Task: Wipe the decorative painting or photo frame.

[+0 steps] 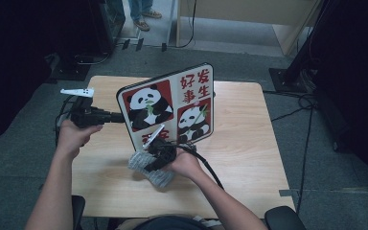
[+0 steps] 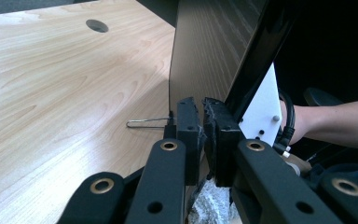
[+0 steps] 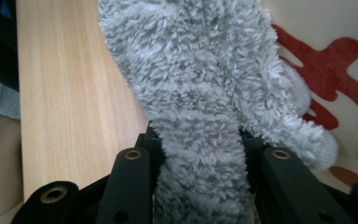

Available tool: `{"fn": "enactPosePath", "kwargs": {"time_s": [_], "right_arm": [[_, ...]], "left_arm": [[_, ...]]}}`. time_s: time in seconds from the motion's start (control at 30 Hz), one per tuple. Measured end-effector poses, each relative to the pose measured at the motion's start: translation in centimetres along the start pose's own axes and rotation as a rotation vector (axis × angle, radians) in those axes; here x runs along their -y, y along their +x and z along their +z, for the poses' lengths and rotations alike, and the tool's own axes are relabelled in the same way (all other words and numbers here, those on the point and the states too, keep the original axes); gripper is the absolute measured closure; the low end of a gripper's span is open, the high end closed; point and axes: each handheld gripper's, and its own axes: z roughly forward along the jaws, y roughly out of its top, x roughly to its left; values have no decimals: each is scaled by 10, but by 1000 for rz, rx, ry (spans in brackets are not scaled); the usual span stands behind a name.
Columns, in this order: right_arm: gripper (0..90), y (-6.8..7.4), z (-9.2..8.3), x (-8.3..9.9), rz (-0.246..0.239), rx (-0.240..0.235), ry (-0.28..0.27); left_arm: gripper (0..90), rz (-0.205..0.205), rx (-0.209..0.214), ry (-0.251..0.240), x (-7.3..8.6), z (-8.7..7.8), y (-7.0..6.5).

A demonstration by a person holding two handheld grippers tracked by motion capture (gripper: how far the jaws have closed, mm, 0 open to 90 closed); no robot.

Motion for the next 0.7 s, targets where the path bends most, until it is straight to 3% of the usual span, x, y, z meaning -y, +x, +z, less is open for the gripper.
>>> {"fn": "enactPosePath", "kwargs": {"time_s": [0.17,0.37,0.57,0.7], "right_arm": [[695,1,-5,0,26,-29,10],[695,9,-16,-7,-21,-18,-6],[694,18,-28,-17,-35,-21,-41],[693,27,-34,-29,-69,-21,-55]], "left_arm": [[801,-11,-11,22,1,0,1],[747,-17,-42,31,2,-2,2],[616,-25,-77,52,3,-3,4],[553,-18,-102,54,4,-4,4]]}}
